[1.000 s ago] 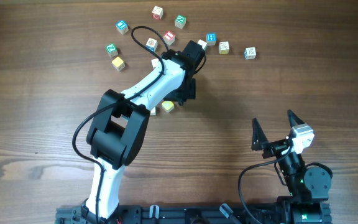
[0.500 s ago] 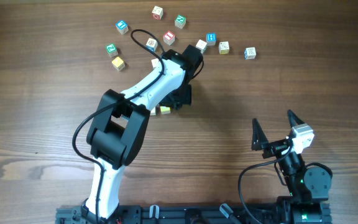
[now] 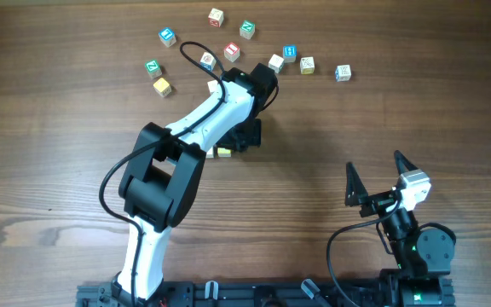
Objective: Form a horizontal line
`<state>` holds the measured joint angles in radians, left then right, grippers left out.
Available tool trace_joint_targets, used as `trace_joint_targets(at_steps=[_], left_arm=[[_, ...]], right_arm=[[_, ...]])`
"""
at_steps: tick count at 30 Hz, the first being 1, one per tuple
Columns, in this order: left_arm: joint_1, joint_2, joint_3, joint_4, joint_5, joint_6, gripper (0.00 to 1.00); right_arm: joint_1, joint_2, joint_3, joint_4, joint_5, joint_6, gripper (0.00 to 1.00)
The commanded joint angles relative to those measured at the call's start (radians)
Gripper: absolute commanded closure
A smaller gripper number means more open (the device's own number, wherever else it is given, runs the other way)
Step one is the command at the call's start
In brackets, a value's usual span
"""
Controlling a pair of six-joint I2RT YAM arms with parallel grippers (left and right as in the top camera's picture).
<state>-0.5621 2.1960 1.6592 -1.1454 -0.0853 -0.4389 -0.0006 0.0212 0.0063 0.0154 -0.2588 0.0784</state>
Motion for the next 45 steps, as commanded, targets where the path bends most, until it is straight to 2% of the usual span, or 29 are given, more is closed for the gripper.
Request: trace_joint_targets(at_steps=[1, 7, 12, 32, 37, 45], left_arm=[[-0.003, 0.011, -0.006, 0.000, -0.018, 0.016, 0.95], [-0.003, 0.011, -0.006, -0.014, -0.018, 0.016, 0.96], [-0.003, 0.011, -0.006, 0.049, -0.018, -0.018, 0.96], [-0.003, 0.011, -0.006, -0.038, -0.018, -0.068, 0.96], [-0.003, 0.011, -0.006, 0.058, -0.018, -0.068, 0.95], [-0.001, 0.011, -0.006, 0.003, -0.023, -0.082, 0.96]], right_arm=[[0.005, -0.007, -0.001, 0.006, -0.009, 0.003, 0.00], [0.005, -0.007, -0.001, 0.006, -0.009, 0.003, 0.00], [0.005, -0.007, -0.001, 0.006, -0.009, 0.003, 0.00], [0.005, -0.007, -0.001, 0.006, -0.009, 0.003, 0.00], [0.005, -0.007, -0.001, 0.006, -0.009, 0.003, 0.00], [0.005, -0.007, -0.001, 0.006, -0.009, 0.003, 0.00]])
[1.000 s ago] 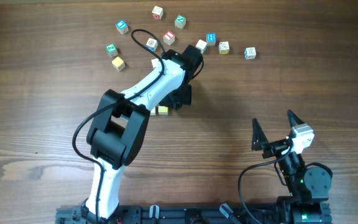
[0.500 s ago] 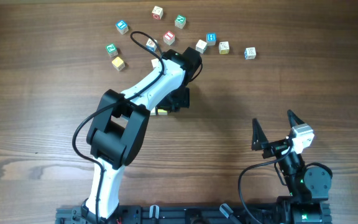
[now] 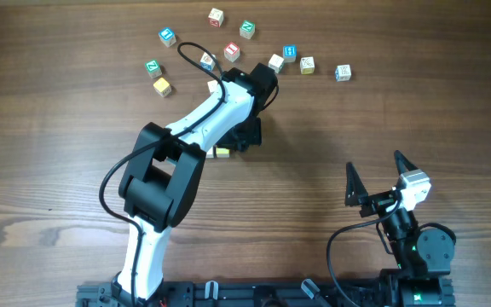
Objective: Form a horizontal line
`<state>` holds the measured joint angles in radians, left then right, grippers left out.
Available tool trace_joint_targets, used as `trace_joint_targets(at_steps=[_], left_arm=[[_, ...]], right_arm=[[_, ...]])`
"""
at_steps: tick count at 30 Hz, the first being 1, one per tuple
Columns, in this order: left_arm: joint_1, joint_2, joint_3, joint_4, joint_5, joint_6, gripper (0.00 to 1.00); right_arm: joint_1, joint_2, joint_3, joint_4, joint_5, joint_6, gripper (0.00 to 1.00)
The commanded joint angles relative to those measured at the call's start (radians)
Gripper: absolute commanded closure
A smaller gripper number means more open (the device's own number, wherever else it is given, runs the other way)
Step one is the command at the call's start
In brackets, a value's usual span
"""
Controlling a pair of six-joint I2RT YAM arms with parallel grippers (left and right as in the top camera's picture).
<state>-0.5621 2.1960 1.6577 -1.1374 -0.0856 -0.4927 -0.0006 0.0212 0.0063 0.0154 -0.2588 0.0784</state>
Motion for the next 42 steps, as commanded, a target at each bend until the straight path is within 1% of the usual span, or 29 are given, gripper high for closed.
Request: trace_joint_targets(at_steps=[1, 3, 17, 24, 25, 26, 27, 28, 29, 30, 32, 34, 36, 37, 38, 39, 42], left_arm=[[-0.001, 0.011, -0.005, -0.012, -0.051, -0.057, 0.96], [-0.001, 0.011, -0.005, -0.029, -0.092, -0.091, 0.96], [-0.002, 0.011, -0.005, -0.029, -0.091, -0.091, 0.95], [0.010, 0.011, 0.002, 0.175, -0.088, -0.089, 0.96], [0.029, 0.011, 0.025, 0.182, -0.088, -0.088, 0.90], [0.059, 0.006, 0.066, 0.157, -0.082, -0.088, 0.83], [0.083, -0.004, 0.098, 0.127, -0.066, -0.087, 0.78], [0.124, -0.022, 0.137, 0.093, -0.006, -0.050, 0.49], [0.151, -0.035, 0.150, 0.085, 0.048, -0.014, 0.26], [0.196, -0.056, 0.154, 0.077, 0.127, 0.041, 0.17], [0.248, -0.066, 0.154, 0.028, 0.160, 0.080, 0.16], [0.314, -0.066, 0.148, -0.066, 0.152, 0.146, 0.15], [0.375, -0.066, 0.142, -0.116, 0.082, 0.149, 0.13], [0.409, -0.066, 0.142, -0.122, 0.076, 0.149, 0.14], [0.444, -0.066, 0.141, -0.138, 0.135, 0.150, 0.17], [0.460, -0.066, 0.141, -0.159, 0.170, 0.153, 0.17], [0.455, -0.066, 0.134, -0.192, 0.175, 0.237, 0.14]], right_arm=[[0.005, -0.007, -0.001, 0.006, -0.009, 0.003, 0.00], [0.005, -0.007, -0.001, 0.006, -0.009, 0.003, 0.00], [0.005, -0.007, -0.001, 0.006, -0.009, 0.003, 0.00], [0.005, -0.007, -0.001, 0.006, -0.009, 0.003, 0.00], [0.005, -0.007, -0.001, 0.006, -0.009, 0.003, 0.00], [0.005, -0.007, -0.001, 0.006, -0.009, 0.003, 0.00], [0.005, -0.007, -0.001, 0.006, -0.009, 0.003, 0.00], [0.005, -0.007, -0.001, 0.006, -0.009, 0.003, 0.00], [0.005, -0.007, -0.001, 0.006, -0.009, 0.003, 0.00], [0.005, -0.007, -0.001, 0.006, -0.009, 0.003, 0.00], [0.005, -0.007, -0.001, 0.006, -0.009, 0.003, 0.00], [0.005, -0.007, -0.001, 0.006, -0.009, 0.003, 0.00], [0.005, -0.007, -0.001, 0.006, -0.009, 0.003, 0.00], [0.005, -0.007, -0.001, 0.006, -0.009, 0.003, 0.01], [0.005, -0.007, -0.001, 0.006, -0.009, 0.003, 0.00], [0.005, -0.007, -0.001, 0.006, -0.009, 0.003, 0.00], [0.005, -0.007, -0.001, 0.006, -0.009, 0.003, 0.00]])
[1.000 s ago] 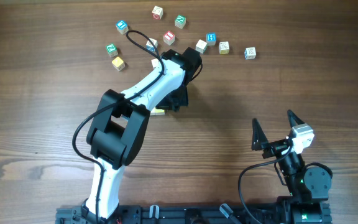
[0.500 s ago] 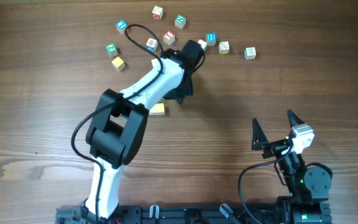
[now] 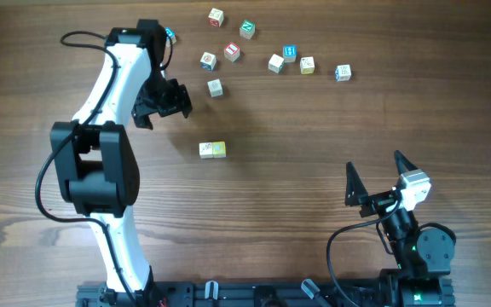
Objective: Form a horizontal line
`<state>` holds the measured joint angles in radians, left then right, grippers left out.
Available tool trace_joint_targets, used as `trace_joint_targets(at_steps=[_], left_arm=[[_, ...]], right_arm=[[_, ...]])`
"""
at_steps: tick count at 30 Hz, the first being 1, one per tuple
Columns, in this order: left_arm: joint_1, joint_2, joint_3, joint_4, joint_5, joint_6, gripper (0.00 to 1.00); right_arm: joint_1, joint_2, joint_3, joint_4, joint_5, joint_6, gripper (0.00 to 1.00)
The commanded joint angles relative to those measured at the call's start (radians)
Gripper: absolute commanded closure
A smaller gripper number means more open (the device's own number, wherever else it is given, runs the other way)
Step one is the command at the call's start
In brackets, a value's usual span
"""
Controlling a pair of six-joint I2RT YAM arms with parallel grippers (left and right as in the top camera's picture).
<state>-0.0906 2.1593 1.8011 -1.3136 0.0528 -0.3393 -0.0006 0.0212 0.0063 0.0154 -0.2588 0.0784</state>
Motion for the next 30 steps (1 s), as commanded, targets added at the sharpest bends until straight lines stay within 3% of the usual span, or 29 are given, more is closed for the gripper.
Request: trace_joint_targets(at_steps=[1, 2, 4, 6, 10, 13, 16, 23, 30], left_arm=[[-0.018, -0.029, -0.021, -0.031, 0.036, 0.085, 0.15], [-0.016, -0.029, -0.042, -0.045, 0.034, 0.079, 0.22], [-0.008, -0.029, -0.097, -0.007, 0.029, 0.063, 0.51], [-0.008, -0.029, -0.167, 0.104, 0.029, 0.063, 0.63], [-0.020, -0.029, -0.271, 0.296, 0.151, 0.085, 0.69], [-0.053, -0.029, -0.296, 0.343, 0.160, 0.098, 0.70], [-0.096, -0.029, -0.298, 0.332, 0.156, 0.097, 0.71], [-0.097, -0.029, -0.298, 0.300, -0.044, 0.030, 0.73], [-0.089, -0.029, -0.298, 0.245, -0.047, 0.041, 0.77]], right_arm=[[0.005, -0.007, -0.001, 0.006, -0.009, 0.003, 0.00], [0.005, -0.007, -0.001, 0.006, -0.009, 0.003, 0.00], [0.005, -0.007, -0.001, 0.006, -0.009, 0.003, 0.00], [0.005, -0.007, -0.001, 0.006, -0.009, 0.003, 0.00], [0.005, -0.007, -0.001, 0.006, -0.009, 0.003, 0.00], [0.005, -0.007, -0.001, 0.006, -0.009, 0.003, 0.00], [0.005, -0.007, -0.001, 0.006, -0.009, 0.003, 0.00], [0.005, -0.007, -0.001, 0.006, -0.009, 0.003, 0.00], [0.005, -0.007, -0.001, 0.006, -0.009, 0.003, 0.00]])
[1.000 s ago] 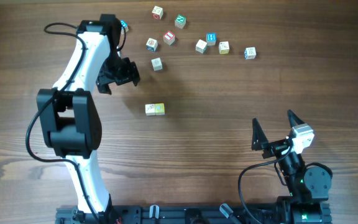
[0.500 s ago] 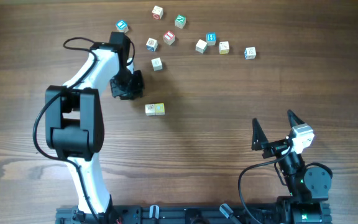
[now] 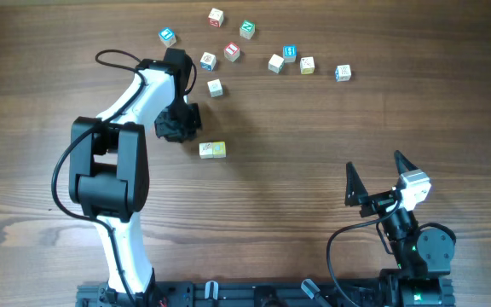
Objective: Form a horizontal line
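Two blocks (image 3: 212, 150), one white and one yellow, lie side by side in a short row at mid-table. My left gripper (image 3: 177, 124) hangs just up-left of this pair, seen from above as a dark compact shape. Its jaws and anything between them are hidden. Several more letter blocks are scattered along the far edge, among them a white one (image 3: 215, 87), a blue one (image 3: 167, 36) and a red one (image 3: 232, 52). My right gripper (image 3: 373, 162) stands open and empty at the near right, far from all the blocks.
The left arm (image 3: 139, 89) stretches across the table's left half and covers part of the surface under it. A loose run of blocks (image 3: 307, 65) reaches to the far right. The right arm's base (image 3: 420, 247) sits at the near edge.
My left gripper has moved from the far left, where its fingers were spread, right and nearer, to just beside the pair of blocks. The blocks in view and the right arm have not moved.
At the two oldest moments my left gripper sat over mid-table with a yellow block showing at its edge. Then it was at the far left, and two blocks lay side by side where it had been. Now it is back beside that pair.
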`<state>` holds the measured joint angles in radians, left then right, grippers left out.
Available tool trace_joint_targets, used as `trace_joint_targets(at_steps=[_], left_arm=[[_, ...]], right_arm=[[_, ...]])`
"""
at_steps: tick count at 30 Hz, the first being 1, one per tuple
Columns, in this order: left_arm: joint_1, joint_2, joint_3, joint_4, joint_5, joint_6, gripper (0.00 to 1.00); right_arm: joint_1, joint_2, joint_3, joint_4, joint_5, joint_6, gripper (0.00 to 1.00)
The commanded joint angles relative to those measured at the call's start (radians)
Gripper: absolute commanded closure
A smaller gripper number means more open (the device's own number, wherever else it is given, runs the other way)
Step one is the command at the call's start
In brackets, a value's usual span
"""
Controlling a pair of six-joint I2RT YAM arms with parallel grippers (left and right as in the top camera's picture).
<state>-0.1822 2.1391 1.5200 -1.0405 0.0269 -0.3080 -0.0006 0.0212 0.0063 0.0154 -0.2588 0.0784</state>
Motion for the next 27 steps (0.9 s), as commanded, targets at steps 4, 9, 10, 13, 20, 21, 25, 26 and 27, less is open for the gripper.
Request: trace_joint_targets(at_steps=[4, 9, 10, 13, 20, 21, 25, 26, 27], left_arm=[[0.003, -0.009, -0.026, -0.065, -0.021, 0.043, 0.77], [0.003, -0.009, -0.068, -0.008, -0.018, 0.066, 0.77], [0.003, -0.009, -0.076, 0.002, -0.018, 0.066, 0.77], [0.003, -0.009, -0.108, 0.039, -0.018, 0.066, 0.77], [0.003, -0.009, -0.110, 0.043, -0.016, 0.066, 0.82], [0.003, -0.009, -0.110, 0.047, -0.014, 0.066, 0.82], [-0.004, -0.009, -0.110, 0.061, 0.061, 0.070, 0.82], [-0.009, -0.009, -0.110, 0.062, 0.062, 0.070, 0.82], [-0.013, -0.009, -0.110, 0.063, 0.062, 0.076, 0.82]], right_arm=[[0.005, -0.007, -0.001, 0.006, -0.009, 0.003, 0.00], [0.005, -0.007, -0.001, 0.006, -0.009, 0.003, 0.00], [0.005, -0.007, -0.001, 0.006, -0.009, 0.003, 0.00], [0.005, -0.007, -0.001, 0.006, -0.009, 0.003, 0.00], [0.005, -0.007, -0.001, 0.006, -0.009, 0.003, 0.00], [0.005, -0.007, -0.001, 0.006, -0.009, 0.003, 0.00], [0.005, -0.007, -0.001, 0.006, -0.009, 0.003, 0.00], [0.005, -0.007, -0.001, 0.006, -0.009, 0.003, 0.01], [0.005, -0.007, -0.001, 0.006, -0.009, 0.003, 0.00]])
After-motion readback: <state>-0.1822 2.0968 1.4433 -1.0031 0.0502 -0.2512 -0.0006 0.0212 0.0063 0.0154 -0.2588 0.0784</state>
